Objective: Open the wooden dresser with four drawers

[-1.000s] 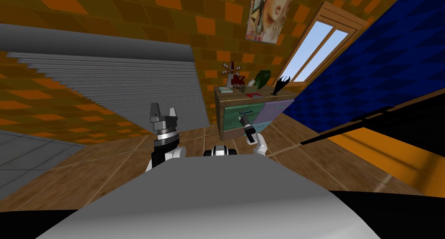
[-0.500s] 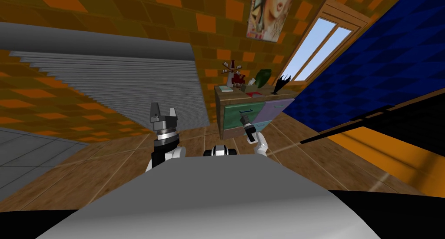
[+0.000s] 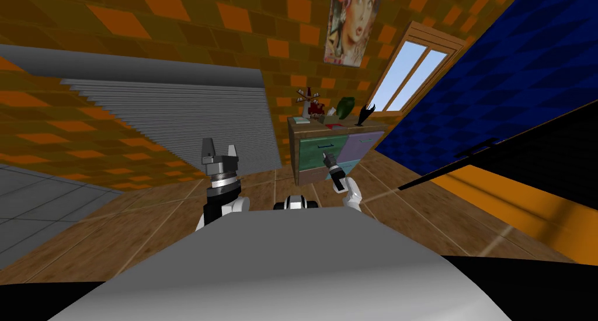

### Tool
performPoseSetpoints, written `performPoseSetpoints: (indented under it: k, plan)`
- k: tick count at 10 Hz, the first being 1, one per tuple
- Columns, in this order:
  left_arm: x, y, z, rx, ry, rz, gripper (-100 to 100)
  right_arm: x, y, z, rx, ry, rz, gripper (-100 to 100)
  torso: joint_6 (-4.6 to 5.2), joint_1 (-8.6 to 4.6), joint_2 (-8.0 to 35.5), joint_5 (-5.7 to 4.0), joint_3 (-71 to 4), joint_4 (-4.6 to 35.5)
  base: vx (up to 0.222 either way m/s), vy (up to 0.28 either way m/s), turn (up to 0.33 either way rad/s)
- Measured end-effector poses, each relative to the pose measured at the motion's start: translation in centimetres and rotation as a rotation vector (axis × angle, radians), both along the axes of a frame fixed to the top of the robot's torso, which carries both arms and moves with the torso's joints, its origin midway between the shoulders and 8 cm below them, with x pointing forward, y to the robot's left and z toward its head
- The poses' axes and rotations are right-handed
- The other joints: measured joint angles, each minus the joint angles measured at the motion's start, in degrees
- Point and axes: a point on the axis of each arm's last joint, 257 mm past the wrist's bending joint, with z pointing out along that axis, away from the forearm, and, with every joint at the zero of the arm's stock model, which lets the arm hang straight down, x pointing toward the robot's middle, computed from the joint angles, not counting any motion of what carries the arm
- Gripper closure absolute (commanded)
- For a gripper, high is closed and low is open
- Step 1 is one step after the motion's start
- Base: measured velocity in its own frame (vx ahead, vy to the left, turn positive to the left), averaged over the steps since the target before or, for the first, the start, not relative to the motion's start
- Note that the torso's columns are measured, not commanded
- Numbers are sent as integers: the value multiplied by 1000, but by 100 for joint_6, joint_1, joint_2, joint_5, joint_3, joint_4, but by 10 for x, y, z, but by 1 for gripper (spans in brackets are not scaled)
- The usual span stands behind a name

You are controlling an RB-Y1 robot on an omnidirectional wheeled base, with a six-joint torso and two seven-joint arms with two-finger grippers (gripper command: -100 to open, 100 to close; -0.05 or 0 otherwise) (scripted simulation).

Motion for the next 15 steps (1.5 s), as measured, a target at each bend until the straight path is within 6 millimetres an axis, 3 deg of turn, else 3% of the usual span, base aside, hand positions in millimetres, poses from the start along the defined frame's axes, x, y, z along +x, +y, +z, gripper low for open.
performPoseSetpoints:
  k: [3,6,9,10,15]
  plan:
    - [0,0,0,0,0,0,0,-3,-5,-4,-34,1,2,-100,0,-4,66,-1,39,18,173,18,-1]
    - [0,0,0,0,0,0,0,-5,6,-11,19,3,-1,-100,1,-3,114,-1,69,31,59,0,1]
    - [0,0,0,0,0,0,0,2,2,-3,19,1,-9,-100,1,2,62,1,37,16,46,21,45]
    - [0,0,0,0,0,0,0,2,2,-3,22,2,-11,100,2,-7,72,-2,42,18,-30,-20,-84]
    - [0,0,0,0,0,0,0,1,3,-1,22,-2,0,100,3,-1,109,-1,66,28,-126,-7,-12]
